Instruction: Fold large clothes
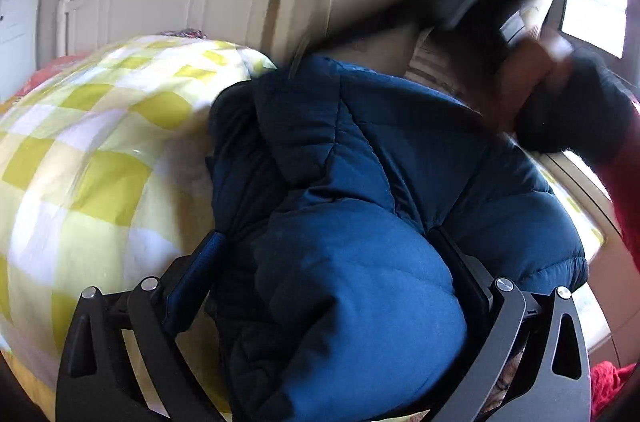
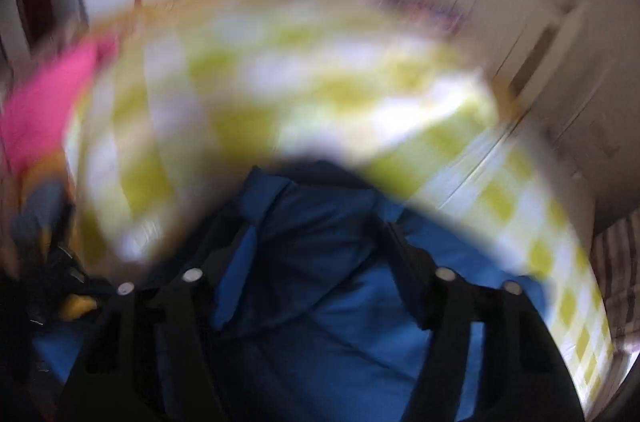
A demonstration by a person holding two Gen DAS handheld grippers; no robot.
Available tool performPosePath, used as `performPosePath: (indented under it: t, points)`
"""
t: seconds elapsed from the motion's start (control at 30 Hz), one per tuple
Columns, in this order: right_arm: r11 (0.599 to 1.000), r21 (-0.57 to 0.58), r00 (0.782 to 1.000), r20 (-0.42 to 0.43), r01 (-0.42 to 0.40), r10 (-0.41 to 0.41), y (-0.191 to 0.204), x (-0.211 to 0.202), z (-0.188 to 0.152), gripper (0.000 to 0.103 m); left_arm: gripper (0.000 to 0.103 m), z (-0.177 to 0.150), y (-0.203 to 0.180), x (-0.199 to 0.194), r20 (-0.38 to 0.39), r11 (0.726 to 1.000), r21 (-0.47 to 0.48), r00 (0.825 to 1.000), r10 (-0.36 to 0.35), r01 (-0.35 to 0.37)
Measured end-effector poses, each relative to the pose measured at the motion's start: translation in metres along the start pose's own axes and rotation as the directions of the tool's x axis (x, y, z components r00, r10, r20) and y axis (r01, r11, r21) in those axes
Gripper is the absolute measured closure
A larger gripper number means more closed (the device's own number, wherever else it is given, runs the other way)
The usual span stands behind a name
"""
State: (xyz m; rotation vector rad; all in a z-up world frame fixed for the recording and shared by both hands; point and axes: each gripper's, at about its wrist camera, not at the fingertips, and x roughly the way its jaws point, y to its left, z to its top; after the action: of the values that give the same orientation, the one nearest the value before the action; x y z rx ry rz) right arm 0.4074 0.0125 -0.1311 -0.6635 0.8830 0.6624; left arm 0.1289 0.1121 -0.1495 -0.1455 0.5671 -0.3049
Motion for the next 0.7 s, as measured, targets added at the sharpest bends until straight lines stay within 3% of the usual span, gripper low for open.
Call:
performPosePath:
  t: [0.03,0.1,0.17,0.23,0.27,0.33,0.4,0.43,0.47,0.5,0.57,0.63,0.7]
  points:
    - [0.999,-0.022,0.999,-0.027,0.034,-0.035,0.007,0.012,0.004,0.038,0.004,-0.002,0.002,-0.003,0.015,0.999,-0.020,0.999,0.033,-0.033]
    - [0.999,-0.019,0.998,-0.059,0.028,-0.029,0.007,0.017,0.010,0.038,0.004,-0.005,0.008,-0.007,-0.001,0.998,-0.063,1.000,0.025,-0.025]
    - [1.000,-0.003,0.999,-0.052,0.009,-0.009,0.002,0.018,0.008,0.038,0.007,0.000,0.004,-0.026,-0.002,0.994,-0.087,0.998,0.064,-0.064]
    - [1.000,0.022,1.000,-0.021,-0.012,0.012,-0.004,0.014,0.002,0.038,0.008,0.013,-0.014,-0.061,0.091,0.994,-0.031,0.990,0.104,-0.102]
    - [0.999,0.033,1.000,-0.007,-0.021,0.021,-0.006,0.013,0.000,0.038,0.008,0.021,-0.026,-0.084,0.162,0.995,0.001,0.982,0.097,-0.099]
    - [0.998,0.047,0.999,0.025,-0.033,0.031,-0.009,0.010,-0.004,0.038,0.008,0.036,-0.045,-0.103,0.207,0.996,0.063,0.977,0.042,-0.056]
    - [0.998,0.051,0.998,0.045,-0.040,0.038,-0.010,0.004,-0.005,0.038,0.008,0.039,-0.054,-0.090,0.142,0.993,0.116,0.990,-0.004,-0.012]
    - [0.997,0.060,0.997,0.055,-0.054,0.051,-0.013,-0.002,-0.006,0.038,0.008,0.034,-0.056,-0.067,0.050,0.991,0.136,0.999,0.003,-0.010]
    - [0.995,0.073,0.995,0.066,-0.074,0.069,-0.016,-0.010,-0.007,0.040,0.007,0.021,-0.051,-0.031,-0.095,0.989,0.146,0.995,0.034,-0.020]
    - [0.991,0.086,0.991,0.095,-0.102,0.094,-0.022,-0.023,-0.011,0.040,0.004,0.007,-0.039,-0.007,-0.155,0.992,0.126,0.987,0.036,-0.016]
    - [0.985,0.127,0.976,0.200,-0.116,0.089,-0.040,-0.065,-0.026,0.039,0.004,-0.006,-0.020,-0.005,-0.112,0.998,0.016,0.992,-0.060,0.063]
    - [0.970,0.206,0.954,0.292,-0.130,0.066,-0.063,-0.107,-0.053,0.039,0.004,-0.006,-0.020,-0.008,-0.115,0.999,0.011,0.992,-0.043,0.045]
    - [0.934,0.317,0.918,0.395,-0.166,0.029,-0.087,-0.148,-0.100,0.039,0.004,-0.011,-0.020,-0.010,-0.104,0.999,0.022,0.994,-0.029,0.031]
